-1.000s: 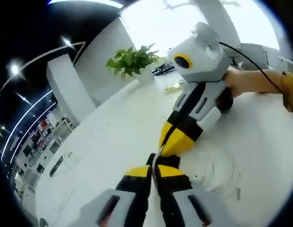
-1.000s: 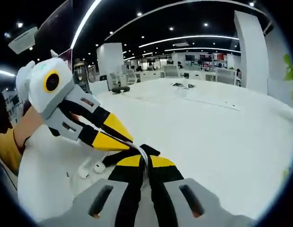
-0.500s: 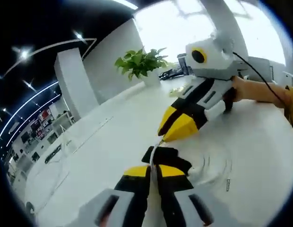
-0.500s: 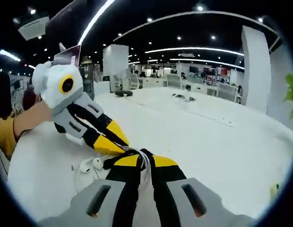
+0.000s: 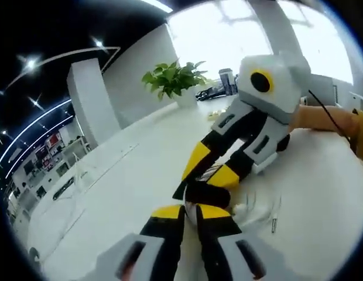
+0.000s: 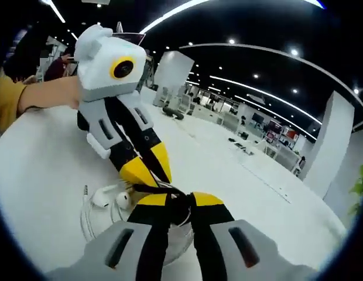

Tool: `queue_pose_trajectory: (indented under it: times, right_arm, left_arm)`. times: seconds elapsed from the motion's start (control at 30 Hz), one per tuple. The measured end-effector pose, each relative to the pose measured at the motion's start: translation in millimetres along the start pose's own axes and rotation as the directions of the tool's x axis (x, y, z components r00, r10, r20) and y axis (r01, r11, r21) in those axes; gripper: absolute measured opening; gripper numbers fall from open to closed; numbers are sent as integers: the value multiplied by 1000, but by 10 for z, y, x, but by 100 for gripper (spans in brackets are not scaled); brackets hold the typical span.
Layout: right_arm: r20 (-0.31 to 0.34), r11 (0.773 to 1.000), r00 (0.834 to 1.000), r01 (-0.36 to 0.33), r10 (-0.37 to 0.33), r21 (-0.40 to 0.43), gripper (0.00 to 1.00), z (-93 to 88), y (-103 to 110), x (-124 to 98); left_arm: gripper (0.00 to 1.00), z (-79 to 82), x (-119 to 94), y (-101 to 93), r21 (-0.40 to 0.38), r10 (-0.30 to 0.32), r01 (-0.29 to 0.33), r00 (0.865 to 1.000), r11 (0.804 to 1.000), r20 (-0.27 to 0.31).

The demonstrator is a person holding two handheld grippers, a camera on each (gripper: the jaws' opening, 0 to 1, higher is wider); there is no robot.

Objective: Peel open the Velcro strap on the desktop, arrange the wired earphones neatly onto it, and close the Velcro strap to secure them.

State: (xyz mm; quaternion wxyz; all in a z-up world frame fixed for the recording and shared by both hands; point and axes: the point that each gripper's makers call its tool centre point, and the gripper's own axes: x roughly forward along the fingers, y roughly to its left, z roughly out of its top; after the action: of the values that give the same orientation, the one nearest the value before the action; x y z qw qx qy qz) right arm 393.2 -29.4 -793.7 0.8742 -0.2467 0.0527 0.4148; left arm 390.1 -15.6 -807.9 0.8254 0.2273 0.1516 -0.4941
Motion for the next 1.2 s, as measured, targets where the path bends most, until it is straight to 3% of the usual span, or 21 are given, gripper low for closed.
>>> queue_pose_trajectory:
  times: [0.33, 0.47, 0.57, 0.67, 0.7, 0.77, 0.8, 0.87, 0.93, 1.07, 1.2]
  right_arm:
    - [47, 997, 999, 10, -14, 71, 5, 62, -94, -2]
    - [58, 993, 998, -18, 11, 116, 4, 77, -68, -22]
    - [105, 986, 994, -53, 36, 161, 4, 163, -32, -75]
    - [99, 982, 994, -70, 53, 177, 3, 135, 2, -105]
    - [106, 974, 991, -106, 85, 200, 3, 148, 69, -128]
    - [214, 949, 971, -161, 104, 270, 3, 346, 112, -186]
    - [225, 947, 969, -161, 99, 279, 3, 387, 90, -223]
    - [181, 965, 981, -112, 70, 235, 3, 320, 21, -245]
    - [215, 949, 974, -136, 75, 285, 3, 328, 35, -275]
    - [213, 947, 976, -115, 51, 301, 3, 319, -23, -270]
    - [218, 938, 975, -104, 31, 331, 3, 313, -56, -252]
  left_arm:
    - [19, 53, -17, -61, 39, -6, 6, 1000, 999, -1]
    - [19, 103, -39, -77, 50, 11, -11, 1000, 999, 5]
    - [19, 134, -40, -110, 65, 17, -17, 1000, 998, 13]
    - [19, 143, -41, -165, 78, 13, -13, 1000, 997, -1]
    - [19, 146, -50, -176, 81, 14, -14, 1000, 997, -2]
    - [20, 145, -79, -180, 72, 21, -20, 1000, 997, -10]
    - [20, 140, -88, -177, 71, 24, -23, 1000, 997, -13]
    - [21, 139, -110, -141, 89, 51, -49, 999, 995, -16]
    - [21, 151, -117, -150, 93, 50, -48, 999, 995, -11]
    - [21, 256, -111, -224, 118, 33, -37, 999, 992, 39]
    - [19, 237, -53, -344, 134, 14, -18, 1000, 991, 27]
